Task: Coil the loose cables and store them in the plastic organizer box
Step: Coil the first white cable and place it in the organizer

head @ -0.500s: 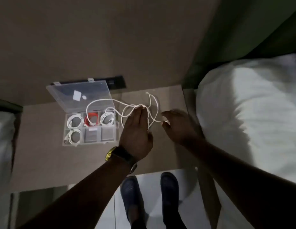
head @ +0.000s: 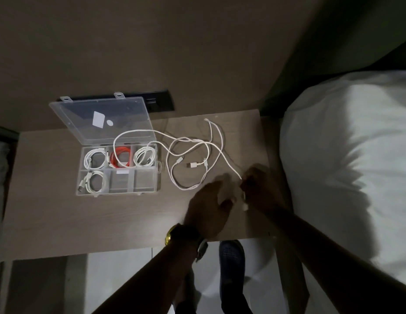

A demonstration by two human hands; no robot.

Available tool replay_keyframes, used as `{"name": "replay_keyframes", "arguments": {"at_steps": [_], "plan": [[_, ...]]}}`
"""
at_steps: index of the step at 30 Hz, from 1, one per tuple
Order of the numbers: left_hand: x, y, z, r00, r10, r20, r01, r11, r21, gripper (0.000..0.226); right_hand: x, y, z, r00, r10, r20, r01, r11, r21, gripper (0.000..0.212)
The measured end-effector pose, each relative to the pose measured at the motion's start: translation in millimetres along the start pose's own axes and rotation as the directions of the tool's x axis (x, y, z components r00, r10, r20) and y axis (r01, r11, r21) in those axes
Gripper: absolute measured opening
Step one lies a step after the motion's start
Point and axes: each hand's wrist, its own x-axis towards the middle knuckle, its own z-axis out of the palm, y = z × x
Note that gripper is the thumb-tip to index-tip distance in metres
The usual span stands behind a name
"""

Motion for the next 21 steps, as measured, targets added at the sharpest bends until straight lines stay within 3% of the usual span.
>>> {"name": "replay_keyframes", "arguments": {"at_steps": [2,3,4,5,7,9,10,12,14,15,18,19,21], "plan": [[0.1,24.3,4.3,0.994,-0.062,0.089,0.085,0.953,-0.291,0.021,-27.1,-19.3,-16.5,0.993,0.116,0.037,-0.118,0.844,0.523,0.026],[-0.2,36.5,6.0,0.994,-0.07,0.086,0.099,0.912,-0.399,0.005,-36.2,-24.9,-24.6,0.992,0.123,0.04,-0.12,0.76,0.638,0.029],[-0.6,46.1,7.7,0.993,-0.087,0.077,0.114,0.871,-0.478,0.009,-44.3,-28.9,-31.4,0.994,0.107,0.027,-0.097,0.73,0.676,0.032],[-1.1,54.0,8.5,0.99,-0.116,0.081,0.142,0.831,-0.538,0.019,-49.5,-31.9,-38.0,0.996,0.088,-0.007,-0.063,0.765,0.641,0.034],[-3.3,71.1,5.7,0.973,-0.164,0.162,0.227,0.802,-0.552,0.028,-53.6,-35.2,-48.6,0.993,-0.005,-0.122,0.06,0.892,0.449,0.027],[-6.4,90.6,3.5,0.946,-0.108,0.306,0.264,0.804,-0.533,0.02,-51.9,-35.8,-59.6,0.966,-0.117,-0.229,0.187,0.931,0.312,0.013],[-9.8,101.3,0.6,0.927,-0.08,0.365,0.272,0.815,-0.512,0.017,-49.3,-33.4,-66.0,0.956,-0.179,-0.232,0.249,0.913,0.322,0.009],[-14.6,117.1,-11.1,0.902,-0.033,0.431,0.273,0.816,-0.509,0.02,-42.8,-31.0,-80.7,0.962,-0.268,-0.049,0.25,0.798,0.549,0.019],[-12.7,125.7,-36.6,0.875,0.039,0.483,0.363,0.609,-0.706,0.031,-39.4,-32.3,-92.4,0.916,-0.342,0.208,0.064,0.639,0.767,0.036],[-9.0,125.8,-54.1,0.876,0.097,0.472,0.379,0.464,-0.8,0.033,-38.5,-31.2,-94.8,0.883,-0.393,0.256,0.051,0.622,0.782,0.037],[8.5,110.5,-97.7,0.931,0.223,0.288,0.297,-0.009,-0.955,0.03,-37.5,-24.9,-89.7,0.877,-0.409,0.254,0.136,0.717,0.684,0.04],[14.1,105.6,-107.5,0.953,0.212,0.218,0.244,-0.107,-0.964,0.031,-39.0,-24.7,-87.2,0.888,-0.391,0.243,0.153,0.749,0.644,0.038],[22.0,96.8,-113.9,0.983,0.145,0.114,0.142,-0.196,-0.97,0.036,-42.9,-30.8,-82.5,0.888,-0.417,0.194,0.263,0.807,0.529,0.028]]}}
